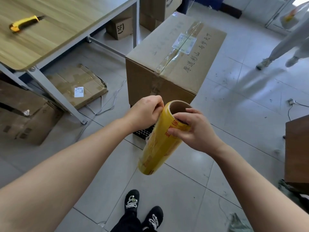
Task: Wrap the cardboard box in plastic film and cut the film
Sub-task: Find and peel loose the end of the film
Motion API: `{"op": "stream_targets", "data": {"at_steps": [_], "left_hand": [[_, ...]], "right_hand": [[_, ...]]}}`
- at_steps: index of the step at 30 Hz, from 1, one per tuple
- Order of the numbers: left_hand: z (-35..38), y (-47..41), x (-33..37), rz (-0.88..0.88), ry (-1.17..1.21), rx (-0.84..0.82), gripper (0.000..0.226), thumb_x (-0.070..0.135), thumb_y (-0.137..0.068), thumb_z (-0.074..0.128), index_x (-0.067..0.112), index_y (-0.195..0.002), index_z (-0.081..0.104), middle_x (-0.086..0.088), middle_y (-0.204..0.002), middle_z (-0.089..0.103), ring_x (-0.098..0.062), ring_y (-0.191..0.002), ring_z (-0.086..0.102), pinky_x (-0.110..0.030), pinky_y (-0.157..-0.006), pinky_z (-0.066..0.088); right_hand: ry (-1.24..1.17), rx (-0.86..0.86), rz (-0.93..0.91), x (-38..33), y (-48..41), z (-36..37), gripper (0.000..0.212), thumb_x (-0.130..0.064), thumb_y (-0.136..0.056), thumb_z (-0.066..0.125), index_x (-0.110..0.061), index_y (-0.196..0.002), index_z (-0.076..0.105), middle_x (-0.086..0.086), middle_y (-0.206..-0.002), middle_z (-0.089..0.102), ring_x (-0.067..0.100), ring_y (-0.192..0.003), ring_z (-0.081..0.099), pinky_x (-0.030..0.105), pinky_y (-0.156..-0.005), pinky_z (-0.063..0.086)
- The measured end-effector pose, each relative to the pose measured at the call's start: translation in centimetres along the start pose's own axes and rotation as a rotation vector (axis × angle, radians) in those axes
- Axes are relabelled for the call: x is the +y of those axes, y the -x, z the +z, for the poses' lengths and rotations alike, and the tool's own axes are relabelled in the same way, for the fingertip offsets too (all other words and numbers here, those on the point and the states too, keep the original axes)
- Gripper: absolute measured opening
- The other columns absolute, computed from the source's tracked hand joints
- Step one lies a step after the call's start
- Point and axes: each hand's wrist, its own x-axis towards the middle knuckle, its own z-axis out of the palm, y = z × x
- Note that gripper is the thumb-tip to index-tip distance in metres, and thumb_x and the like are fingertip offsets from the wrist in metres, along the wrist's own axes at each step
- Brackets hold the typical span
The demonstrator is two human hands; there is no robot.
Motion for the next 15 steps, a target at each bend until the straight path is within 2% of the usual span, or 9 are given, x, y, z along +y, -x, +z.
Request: {"op": "stream_targets", "data": {"at_steps": [2, 6, 10, 13, 15], "left_hand": [[0.09, 0.11, -0.17, -0.041, 0.068, 0.011, 0.009, 0.011, -0.096, 0.049, 0.012, -0.089, 0.054, 0.011, -0.075, 0.052, -0.009, -0.071, 0.052, -0.018, -0.06, 0.041], [-0.15, 0.11, -0.75, -0.155, 0.255, 0.095, 0.01, 0.01, -0.098, 0.047, 0.011, -0.095, 0.056, 0.001, -0.082, 0.063, -0.015, -0.072, 0.066, -0.031, -0.067, 0.056], [-0.03, -0.17, -0.76, -0.186, 0.378, -0.035, 0.028, 0.007, -0.097, 0.051, 0.013, -0.119, 0.066, -0.003, -0.1, 0.072, -0.022, -0.088, 0.069, -0.036, -0.081, 0.059], [-0.1, -0.05, -0.59, -0.261, 0.452, -0.114, 0.028, 0.006, -0.095, 0.052, 0.015, -0.113, 0.072, -0.006, -0.098, 0.075, -0.025, -0.091, 0.07, -0.037, -0.082, 0.06], [-0.03, 0.26, -0.48, -0.291, 0.468, -0.13, 0.024, 0.009, -0.092, 0.058, 0.015, -0.108, 0.075, -0.003, -0.094, 0.075, -0.019, -0.087, 0.072, -0.033, -0.078, 0.061]], "right_hand": [[0.006, 0.012, 0.01, 0.14, -0.05, 0.06, 0.015, -0.04, -0.08, 0.066, -0.03, -0.091, 0.067, -0.016, -0.086, 0.067, 0.006, -0.089, 0.059, 0.043, -0.105, 0.034], [-0.013, 0.034, 0.043, 0.33, -0.01, 0.0, 0.024, -0.041, -0.079, 0.065, -0.023, -0.095, 0.071, -0.012, -0.092, 0.07, 0.008, -0.095, 0.06, 0.042, -0.106, 0.033], [0.008, 0.035, 0.023, 0.12, -0.22, 0.05, 0.023, -0.039, -0.079, 0.066, -0.022, -0.093, 0.071, -0.011, -0.089, 0.07, 0.009, -0.091, 0.061, 0.039, -0.105, 0.034], [0.022, 0.061, 0.034, 0.15, -0.34, 0.08, 0.019, -0.039, -0.079, 0.066, -0.025, -0.092, 0.07, -0.013, -0.087, 0.069, 0.008, -0.089, 0.06, 0.038, -0.105, 0.034], [0.021, 0.069, 0.042, 0.19, -0.31, 0.09, 0.019, -0.039, -0.078, 0.066, -0.026, -0.092, 0.07, -0.015, -0.086, 0.068, 0.007, -0.087, 0.06, 0.038, -0.104, 0.034]]}}
